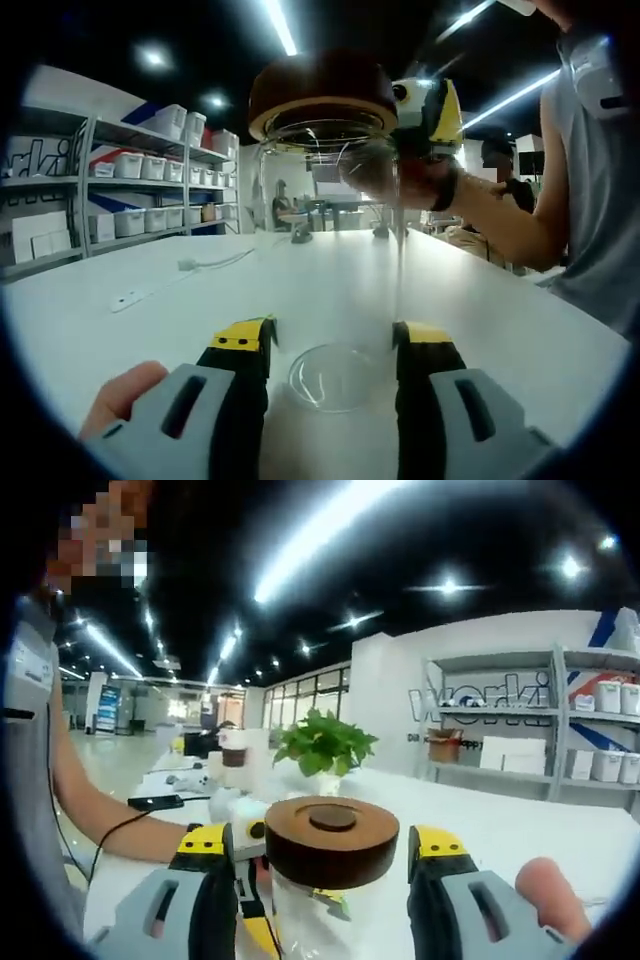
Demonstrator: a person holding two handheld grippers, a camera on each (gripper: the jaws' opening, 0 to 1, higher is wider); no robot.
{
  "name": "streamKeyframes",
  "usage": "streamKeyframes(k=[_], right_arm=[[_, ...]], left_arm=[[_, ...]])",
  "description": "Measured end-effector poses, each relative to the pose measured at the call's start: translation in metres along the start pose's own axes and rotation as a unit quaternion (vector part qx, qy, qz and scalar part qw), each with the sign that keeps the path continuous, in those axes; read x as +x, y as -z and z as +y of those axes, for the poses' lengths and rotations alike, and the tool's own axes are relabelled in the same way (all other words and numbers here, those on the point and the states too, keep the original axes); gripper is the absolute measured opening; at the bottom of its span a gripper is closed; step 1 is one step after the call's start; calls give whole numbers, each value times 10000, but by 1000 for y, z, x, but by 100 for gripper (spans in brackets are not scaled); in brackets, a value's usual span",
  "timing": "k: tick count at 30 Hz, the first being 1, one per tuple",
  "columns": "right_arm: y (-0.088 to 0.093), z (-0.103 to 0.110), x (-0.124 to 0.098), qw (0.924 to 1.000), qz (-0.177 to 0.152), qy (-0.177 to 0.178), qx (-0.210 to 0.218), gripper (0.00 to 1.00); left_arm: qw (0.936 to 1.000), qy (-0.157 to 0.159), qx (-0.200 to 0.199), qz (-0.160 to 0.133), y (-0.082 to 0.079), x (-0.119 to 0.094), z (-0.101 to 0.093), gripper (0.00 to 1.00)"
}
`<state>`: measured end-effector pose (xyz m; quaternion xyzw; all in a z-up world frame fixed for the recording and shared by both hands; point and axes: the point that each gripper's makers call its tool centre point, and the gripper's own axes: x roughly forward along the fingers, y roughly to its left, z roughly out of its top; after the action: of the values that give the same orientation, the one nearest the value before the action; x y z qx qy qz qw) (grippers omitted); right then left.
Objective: Clamp the coffee can twist off the lid put the lid on the table pick up the lid cover the can tighten the lid
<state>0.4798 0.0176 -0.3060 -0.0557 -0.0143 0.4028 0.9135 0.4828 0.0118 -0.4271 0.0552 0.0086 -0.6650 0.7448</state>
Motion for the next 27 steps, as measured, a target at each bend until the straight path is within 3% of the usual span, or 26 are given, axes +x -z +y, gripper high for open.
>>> streamKeyframes(k=[6,7,9,15,27], right_arm=[[2,-1,0,9932,1,1131,260,62],[0,-2,-1,9900,-13,1409,115,61],[-1,0,-1,9873,22,1582,-156,59],[-3,-3,2,9877,15,1554,-163,55],[-10,-8,0,9815,-91,1904,-178,52]], left_arm=[[10000,-5,0,3,0,0,0,40],[10000,-8,-1,5,0,0,0,40],[10000,-9,-2,6,0,0,-1,40],[10000,-16,5,12,1,0,-1,40],[10000,-17,10,16,1,-1,-1,40]])
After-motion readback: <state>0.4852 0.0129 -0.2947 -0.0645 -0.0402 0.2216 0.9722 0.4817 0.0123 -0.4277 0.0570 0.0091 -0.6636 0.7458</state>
